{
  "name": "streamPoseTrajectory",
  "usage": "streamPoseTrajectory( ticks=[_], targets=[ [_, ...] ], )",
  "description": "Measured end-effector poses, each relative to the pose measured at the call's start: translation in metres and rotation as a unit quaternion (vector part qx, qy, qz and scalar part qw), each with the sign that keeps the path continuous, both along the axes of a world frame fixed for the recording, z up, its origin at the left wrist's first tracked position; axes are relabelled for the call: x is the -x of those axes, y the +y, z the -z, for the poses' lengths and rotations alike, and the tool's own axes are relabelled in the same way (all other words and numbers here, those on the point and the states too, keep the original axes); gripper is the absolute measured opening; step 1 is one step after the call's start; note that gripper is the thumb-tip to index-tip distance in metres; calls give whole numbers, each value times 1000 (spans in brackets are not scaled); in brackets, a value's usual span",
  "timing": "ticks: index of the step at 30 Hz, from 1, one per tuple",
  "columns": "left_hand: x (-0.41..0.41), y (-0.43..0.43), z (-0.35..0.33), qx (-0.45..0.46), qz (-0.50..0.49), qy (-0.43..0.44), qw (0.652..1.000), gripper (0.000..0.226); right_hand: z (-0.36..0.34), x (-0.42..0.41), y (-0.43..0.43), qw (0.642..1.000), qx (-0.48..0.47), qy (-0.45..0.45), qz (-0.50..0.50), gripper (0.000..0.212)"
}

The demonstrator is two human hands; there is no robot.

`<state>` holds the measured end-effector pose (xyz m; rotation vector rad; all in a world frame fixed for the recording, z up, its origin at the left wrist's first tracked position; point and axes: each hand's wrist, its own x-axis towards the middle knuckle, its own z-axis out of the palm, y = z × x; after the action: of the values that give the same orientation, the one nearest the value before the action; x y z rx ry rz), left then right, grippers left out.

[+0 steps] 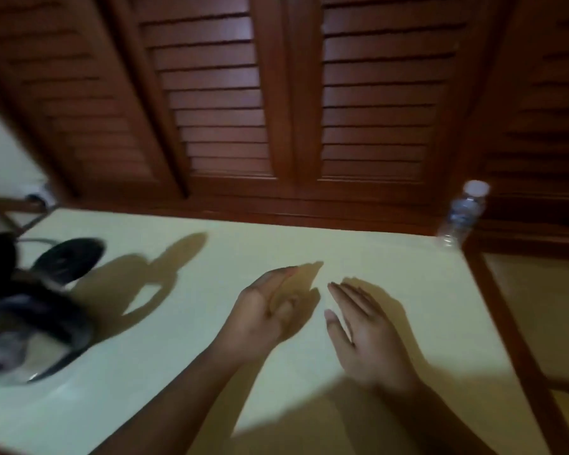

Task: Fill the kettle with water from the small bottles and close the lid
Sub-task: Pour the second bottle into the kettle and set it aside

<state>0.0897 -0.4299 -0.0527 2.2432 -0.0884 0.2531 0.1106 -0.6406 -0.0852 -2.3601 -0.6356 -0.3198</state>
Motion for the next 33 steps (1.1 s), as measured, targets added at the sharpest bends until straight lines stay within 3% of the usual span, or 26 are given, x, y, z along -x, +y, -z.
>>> streamPoseTrajectory(
  ticks=[10, 17, 24, 33],
  targets=[
    [173, 123, 6, -49, -219, -20, 974, 46, -4, 79, 160, 963, -49, 59, -257, 50],
    [258, 178, 4, -50, -333, -20, 941, 44, -1, 132, 250, 922, -64, 79, -373, 49],
    [313, 249, 3, -50, -385, -12, 922, 45, -3, 176, 332, 903, -63, 78, -417, 49],
    [338, 388, 6, -60, -378, -30, 923, 45, -8, 198, 481, 926, 0, 39, -375, 54]
  ],
)
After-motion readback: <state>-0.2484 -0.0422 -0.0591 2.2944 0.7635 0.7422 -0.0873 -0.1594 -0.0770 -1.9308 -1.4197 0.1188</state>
